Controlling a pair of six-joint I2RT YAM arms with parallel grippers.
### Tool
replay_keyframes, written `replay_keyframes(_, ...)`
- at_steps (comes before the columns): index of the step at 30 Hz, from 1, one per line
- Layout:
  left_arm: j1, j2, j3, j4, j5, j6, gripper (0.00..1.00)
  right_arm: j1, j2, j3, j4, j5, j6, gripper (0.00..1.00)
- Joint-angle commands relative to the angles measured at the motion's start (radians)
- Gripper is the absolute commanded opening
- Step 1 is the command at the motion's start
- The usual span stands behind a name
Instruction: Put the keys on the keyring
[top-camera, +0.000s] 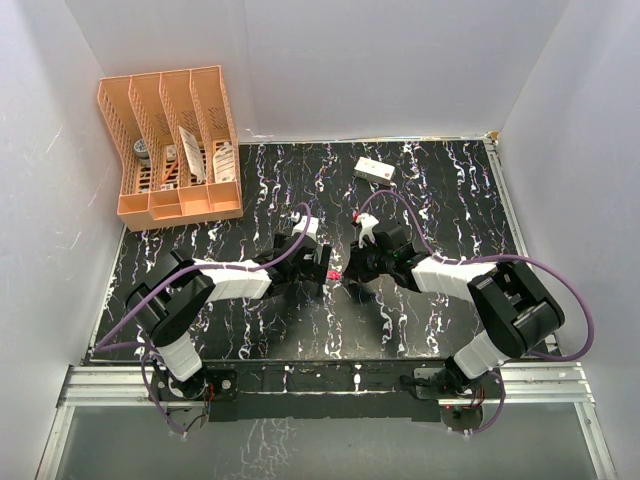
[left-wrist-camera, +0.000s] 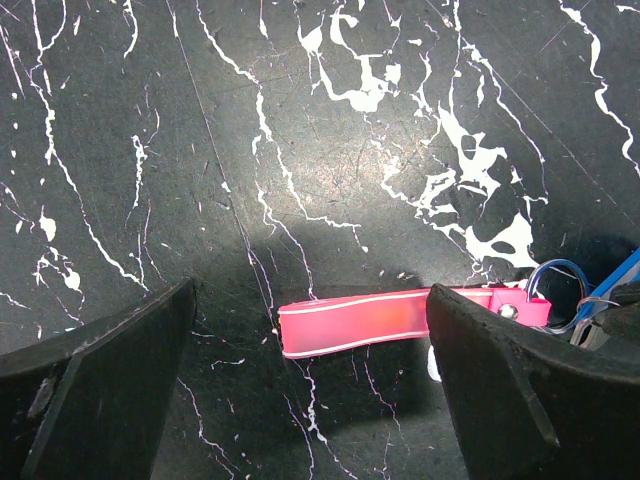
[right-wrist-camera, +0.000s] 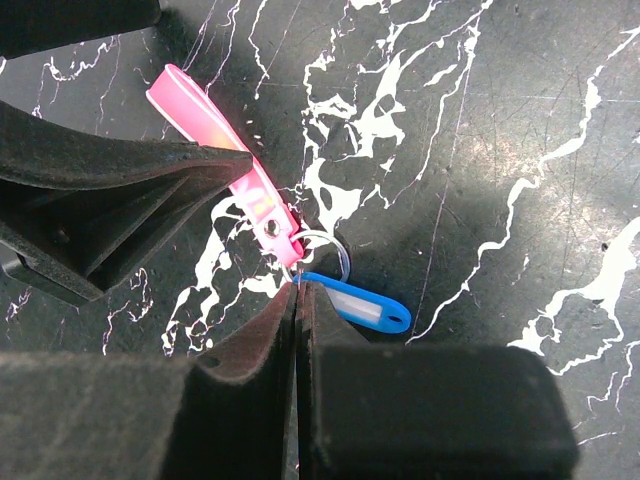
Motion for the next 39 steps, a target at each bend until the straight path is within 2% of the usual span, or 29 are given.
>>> replay_keyframes(1, -0.002, 0.035, -0.016, -0.074, 0.014, -0.014, 0.98, 0.005, -0.002, 0.014, 0.038, 0.027, 0.009, 0.0)
replay_keyframes(9, -0.003, 0.032, -0.018, -0.077, 0.01, -0.014, 0.98, 0.005, -0.016, 0.035, -0.061, 0.193, 0.062, 0.0)
replay_keyframes(19, -0.003, 0.03, -0.019, -0.076, 0.009, -0.014, 0.98, 0.005, -0.102, 0.005, -0.093, 0.235, 0.072, 0.0)
replay_keyframes(39, -0.003, 0.03, -0.017, -0.077, 0.006, -0.013, 0.98, 0.012, -0.036, 0.022, -0.086, 0.083, -0.004, 0.0)
